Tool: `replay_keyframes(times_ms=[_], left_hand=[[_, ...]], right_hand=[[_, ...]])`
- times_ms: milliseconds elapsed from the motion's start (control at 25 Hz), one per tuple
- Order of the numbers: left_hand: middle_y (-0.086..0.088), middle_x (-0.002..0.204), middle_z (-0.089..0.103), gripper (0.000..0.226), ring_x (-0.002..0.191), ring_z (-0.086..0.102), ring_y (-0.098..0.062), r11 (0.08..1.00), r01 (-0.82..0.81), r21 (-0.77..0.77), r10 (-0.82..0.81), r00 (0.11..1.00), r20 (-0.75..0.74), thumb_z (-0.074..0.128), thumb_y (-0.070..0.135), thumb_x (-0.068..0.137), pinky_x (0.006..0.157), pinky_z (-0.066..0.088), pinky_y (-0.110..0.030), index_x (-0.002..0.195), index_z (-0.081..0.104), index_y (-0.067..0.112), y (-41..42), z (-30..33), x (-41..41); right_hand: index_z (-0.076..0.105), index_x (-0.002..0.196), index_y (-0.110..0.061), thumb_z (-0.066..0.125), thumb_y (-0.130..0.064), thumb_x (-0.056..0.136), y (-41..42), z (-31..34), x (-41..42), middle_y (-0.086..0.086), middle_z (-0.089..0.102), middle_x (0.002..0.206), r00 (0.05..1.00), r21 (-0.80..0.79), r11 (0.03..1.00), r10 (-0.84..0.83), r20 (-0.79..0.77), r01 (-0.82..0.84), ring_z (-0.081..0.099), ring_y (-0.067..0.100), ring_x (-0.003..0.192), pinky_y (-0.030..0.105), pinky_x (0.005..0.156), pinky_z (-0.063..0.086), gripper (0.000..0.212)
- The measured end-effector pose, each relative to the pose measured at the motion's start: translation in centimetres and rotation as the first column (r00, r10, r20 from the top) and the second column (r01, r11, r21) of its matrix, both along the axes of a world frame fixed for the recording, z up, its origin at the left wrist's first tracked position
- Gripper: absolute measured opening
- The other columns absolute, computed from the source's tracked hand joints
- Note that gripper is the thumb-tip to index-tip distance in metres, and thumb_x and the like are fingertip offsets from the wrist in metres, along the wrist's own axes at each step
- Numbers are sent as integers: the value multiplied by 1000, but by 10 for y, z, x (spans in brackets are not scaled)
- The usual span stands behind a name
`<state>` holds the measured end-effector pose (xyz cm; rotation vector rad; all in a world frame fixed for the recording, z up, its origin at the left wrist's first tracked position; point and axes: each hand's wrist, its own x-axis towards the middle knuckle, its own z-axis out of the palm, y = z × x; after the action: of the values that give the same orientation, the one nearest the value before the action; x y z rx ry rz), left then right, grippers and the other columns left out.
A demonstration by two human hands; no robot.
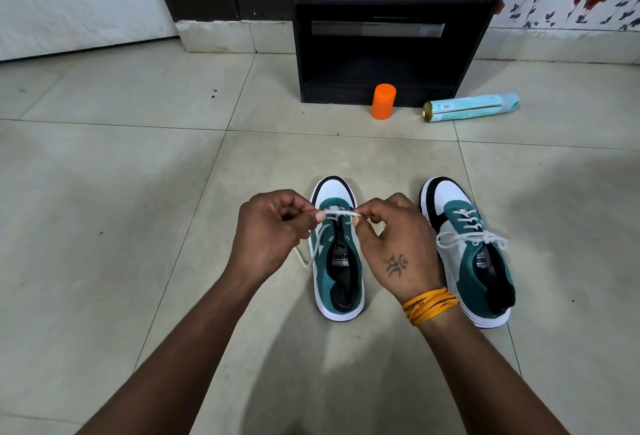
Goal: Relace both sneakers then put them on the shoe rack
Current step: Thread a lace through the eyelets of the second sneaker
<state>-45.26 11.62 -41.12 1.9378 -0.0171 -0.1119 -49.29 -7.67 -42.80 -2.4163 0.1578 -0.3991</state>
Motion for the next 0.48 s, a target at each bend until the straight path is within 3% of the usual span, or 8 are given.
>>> replay_keyframes(times_ms=[80, 160, 240, 320, 400, 480], left_hand=[[-2, 68, 74, 13, 66, 72, -28, 1000, 8, 26, -8, 1000, 17, 88, 21, 83, 63, 57, -36, 77, 77, 18, -4, -2, -2], [-2, 66, 74, 13, 62, 70, -24, 999, 35, 25, -35, 999, 24, 88, 21, 83, 63, 56, -35, 76, 77, 19, -7, -4, -3], [-1, 66, 73, 11, 58, 67, -15, 998, 63, -2, -63, 998, 9, 87, 18, 83, 59, 54, -28, 78, 78, 17, -10, -6, -3], [1, 67, 74, 10, 59, 68, -11, 998, 65, 1, -65, 998, 6, 87, 18, 84, 60, 55, -28, 80, 78, 18, -13, -13, -5], [7, 72, 75, 9, 64, 70, -11, 995, 20, 96, -25, 998, 50, 86, 22, 84, 65, 58, -32, 82, 78, 24, -17, -27, -9], [12, 83, 74, 12, 69, 69, -8, 958, -3, 287, -34, 992, 123, 85, 28, 82, 71, 57, -32, 90, 77, 28, -22, -44, -15]], right_hand=[[68, 116, -35, 70, -33, 90, 2, -2, 0, -11, 54, 112, 992, -27, 997, 75, -105, -79, 62, 10, 72, 34, 72, 54, 25], [68, 119, -34, 71, -29, 91, 7, -4, 0, -14, 58, 117, 976, 94, 976, 205, -80, -197, 64, 5, 80, 32, 78, 55, 28], [74, 107, -30, 71, -25, 93, 12, -10, 1, -15, 69, 105, 970, 228, 944, 244, 7, -239, 67, 6, 89, 35, 81, 56, 15], [76, 96, -29, 72, -26, 95, 13, -15, 2, -16, 73, 89, 981, 304, 936, 192, -12, -179, 70, 6, 79, 34, 76, 58, 6], [78, 93, -30, 74, -24, 92, 8, -22, 3, -19, 71, 79, 989, 285, 954, 121, -80, -93, 70, 6, 71, 33, 73, 59, 8], [78, 93, -29, 74, -20, 88, 3, -29, 6, -19, 66, 73, 990, 188, 982, 35, -136, -9, 69, 7, 72, 31, 74, 57, 11]])
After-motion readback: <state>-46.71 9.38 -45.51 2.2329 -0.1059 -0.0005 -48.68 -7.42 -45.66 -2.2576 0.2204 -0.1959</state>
